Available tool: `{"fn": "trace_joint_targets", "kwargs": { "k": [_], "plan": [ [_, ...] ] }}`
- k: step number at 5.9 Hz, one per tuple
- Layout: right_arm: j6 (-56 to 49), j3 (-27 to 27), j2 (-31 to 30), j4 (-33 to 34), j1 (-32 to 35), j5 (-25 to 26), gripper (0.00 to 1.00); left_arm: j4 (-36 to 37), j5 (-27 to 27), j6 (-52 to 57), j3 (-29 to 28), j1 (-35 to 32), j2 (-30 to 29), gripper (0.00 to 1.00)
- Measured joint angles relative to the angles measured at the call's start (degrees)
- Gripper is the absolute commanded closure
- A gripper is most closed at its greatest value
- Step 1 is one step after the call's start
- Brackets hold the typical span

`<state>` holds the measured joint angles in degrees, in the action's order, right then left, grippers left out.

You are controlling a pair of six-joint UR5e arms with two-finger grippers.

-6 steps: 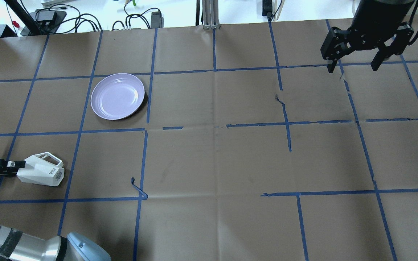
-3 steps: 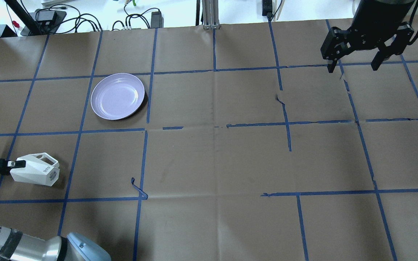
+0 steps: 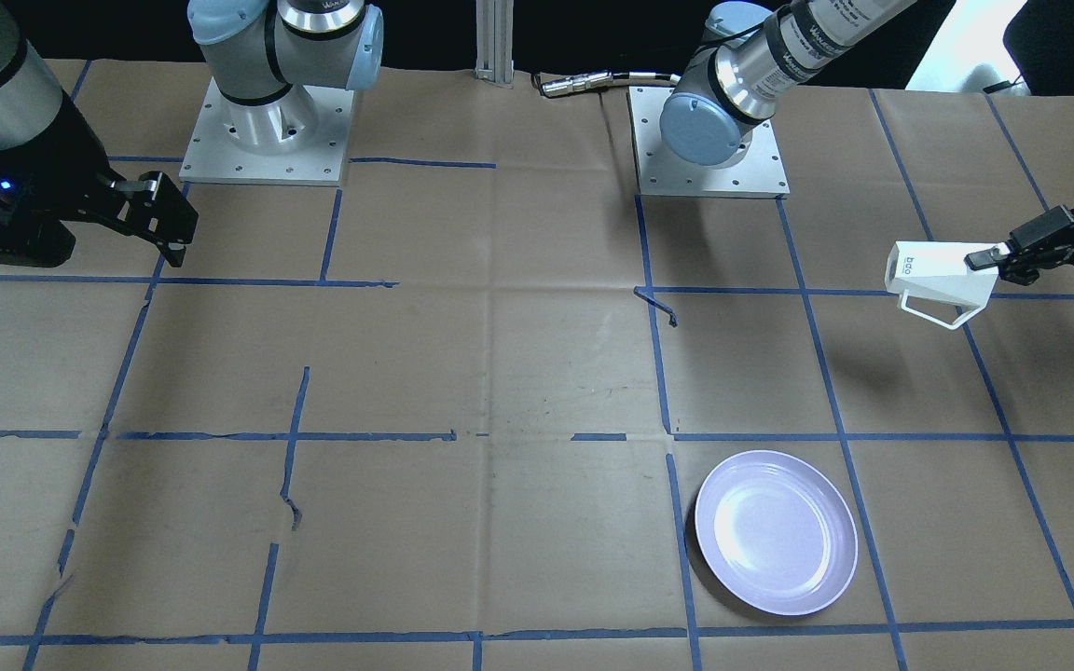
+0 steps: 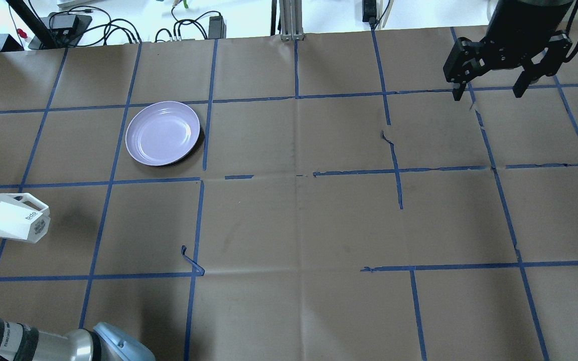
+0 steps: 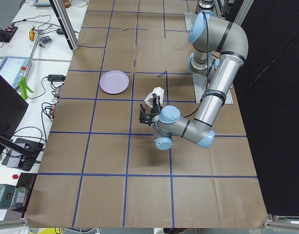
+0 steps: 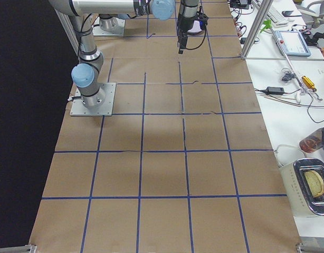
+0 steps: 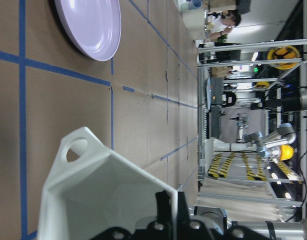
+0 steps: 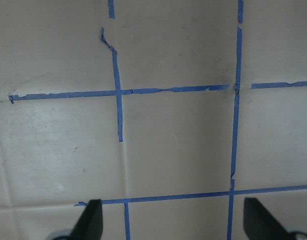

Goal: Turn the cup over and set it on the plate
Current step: 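Lift the white mug with the left gripper and rotate it upright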

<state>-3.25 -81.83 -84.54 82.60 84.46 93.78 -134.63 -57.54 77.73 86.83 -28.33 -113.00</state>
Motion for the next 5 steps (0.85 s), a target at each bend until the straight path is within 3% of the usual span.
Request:
{"fn": "trace_joint_targets", "kwargs": {
  "k": [2, 5],
  "plan": [
    [0.0, 0.0, 0.0, 0.0, 0.0, 0.0, 0.00, 14.8, -1.6, -16.1, -0.2, -9.5, 11.7, 1.00],
    [0.0, 0.0, 0.0, 0.0, 0.0, 0.0, 0.00, 43.6, -14.6, -43.0, -0.3, -33.4, 16.5, 1.00]
  ]
}}
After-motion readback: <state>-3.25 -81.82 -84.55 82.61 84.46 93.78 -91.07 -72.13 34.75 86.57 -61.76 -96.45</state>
